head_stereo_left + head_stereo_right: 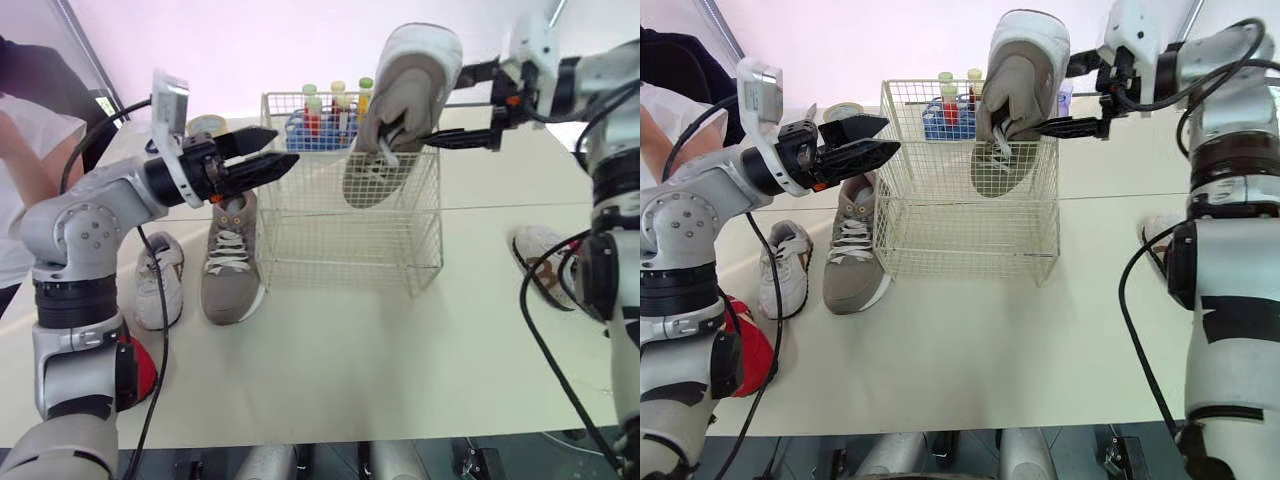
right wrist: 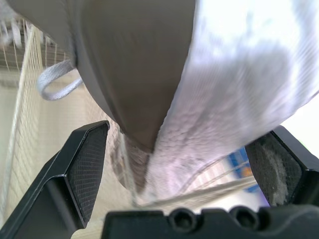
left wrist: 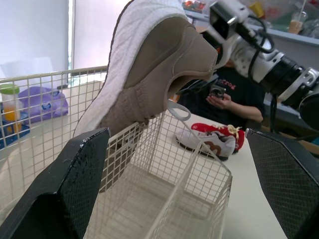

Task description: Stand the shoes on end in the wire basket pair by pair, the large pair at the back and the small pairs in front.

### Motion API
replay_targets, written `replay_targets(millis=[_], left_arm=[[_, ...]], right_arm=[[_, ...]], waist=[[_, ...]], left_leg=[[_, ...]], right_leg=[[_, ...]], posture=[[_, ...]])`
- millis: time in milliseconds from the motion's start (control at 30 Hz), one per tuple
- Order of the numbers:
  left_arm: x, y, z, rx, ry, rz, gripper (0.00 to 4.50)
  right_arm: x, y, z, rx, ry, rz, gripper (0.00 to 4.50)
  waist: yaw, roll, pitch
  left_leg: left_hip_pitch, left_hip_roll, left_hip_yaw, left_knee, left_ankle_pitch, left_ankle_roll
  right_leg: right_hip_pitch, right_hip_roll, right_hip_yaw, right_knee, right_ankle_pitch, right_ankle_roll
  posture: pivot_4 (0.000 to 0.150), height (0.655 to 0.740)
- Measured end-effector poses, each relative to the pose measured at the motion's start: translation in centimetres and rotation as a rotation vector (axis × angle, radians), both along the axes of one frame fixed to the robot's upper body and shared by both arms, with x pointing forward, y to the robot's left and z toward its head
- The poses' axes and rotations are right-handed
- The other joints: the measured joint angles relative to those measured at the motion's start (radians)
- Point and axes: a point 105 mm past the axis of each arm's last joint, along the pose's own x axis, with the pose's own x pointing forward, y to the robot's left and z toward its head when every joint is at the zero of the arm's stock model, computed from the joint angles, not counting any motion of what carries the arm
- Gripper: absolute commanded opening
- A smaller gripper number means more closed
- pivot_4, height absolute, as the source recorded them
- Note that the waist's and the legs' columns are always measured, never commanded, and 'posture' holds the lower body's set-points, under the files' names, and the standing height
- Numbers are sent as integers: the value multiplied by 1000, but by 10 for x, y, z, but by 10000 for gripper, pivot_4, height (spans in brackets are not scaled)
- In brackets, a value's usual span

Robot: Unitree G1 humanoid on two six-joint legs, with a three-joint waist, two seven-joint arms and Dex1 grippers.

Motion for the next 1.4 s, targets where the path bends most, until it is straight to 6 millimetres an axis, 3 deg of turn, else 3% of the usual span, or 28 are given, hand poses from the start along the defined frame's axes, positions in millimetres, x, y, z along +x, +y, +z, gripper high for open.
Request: replay_targets(millis=[267, 400, 500, 567, 667, 800, 933, 1133, 1267, 1367, 1400], left_arm=[[1, 14, 2, 73, -24, 48, 45000], [12, 44, 4, 130, -29, 180, 45000], [25, 68, 8, 174, -31, 299, 45000], [39, 91, 11, 199, -17, 413, 45000], [56, 104, 9, 214, 18, 492, 45000], [84, 112, -18, 248, 131, 576, 45000], [107, 106, -62, 269, 290, 596, 45000], [119, 86, -93, 272, 388, 564, 45000], [123, 87, -116, 329, 426, 618, 45000], [125, 89, -125, 364, 432, 663, 37239], [126, 90, -125, 373, 425, 673, 32245]], right_arm=[[-22, -21, 23, -55, -128, -73, 44113], [-43, -25, 24, -29, -151, -70, 44113], [-68, -5, 18, 12, -135, 23, 44113], [-92, 22, 10, 21, -110, 140, 44113], [-120, 55, 9, 33, -123, 258, 44113], [-133, 73, -1, 62, -115, 304, 44113], [-133, 77, -9, 90, -89, 288, 44113], [-135, 80, -7, 109, -97, 282, 44113], [-136, 79, -6, 109, -100, 263, 44113], [-137, 79, -7, 107, -100, 248, 45000], [-137, 79, -7, 110, -98, 248, 45000]], waist=[[3, 0, 0], [2, 0, 0], [2, 0, 0], [2, 1, 0], [6, 0, -1], [15, -2, -2], [22, -3, -2], [23, -4, -1], [19, -4, -1], [19, -4, -1], [17, -4, -1]], left_leg=[[0, 0, 0, 0, 0, 0], [0, 0, 0, -1, 0, 0], [0, 0, 0, -2, 0, 0], [0, 1, 0, -3, 0, 1], [0, 1, 0, -2, -2, 4], [0, 0, 0, 3, -4, 6], [-1, 0, 0, 8, -5, 9], [-3, 0, 0, 9, -6, 10], [-3, 0, 0, 9, -6, 10], [-3, 0, 0, 9, -6, 10], [-3, 0, 0, 9, -6, 10]], right_leg=[[0, 0, 0, 0, 0, 0], [0, 0, 1, 0, 0, 0], [-1, 0, 1, 1, 0, 0], [-2, 0, 1, 2, 0, -1], [-1, 0, 1, 2, 0, -1], [1, 0, 0, 0, 1, -1], [1, 0, 0, 1, 2, 1], [2, 0, 0, 1, 2, 1], [2, 0, 0, 1, 2, 1], [2, 0, 0, 1, 2, 1], [2, 0, 0, 1, 2, 1]], posture=[[1500, 7400], [1500, 7400], [1500, 7400], [1500, 7400], [1500, 7400], [1500, 7400], [1500, 7400], [1500, 7400], [1500, 7400], [1500, 7400], [1500, 7400]])
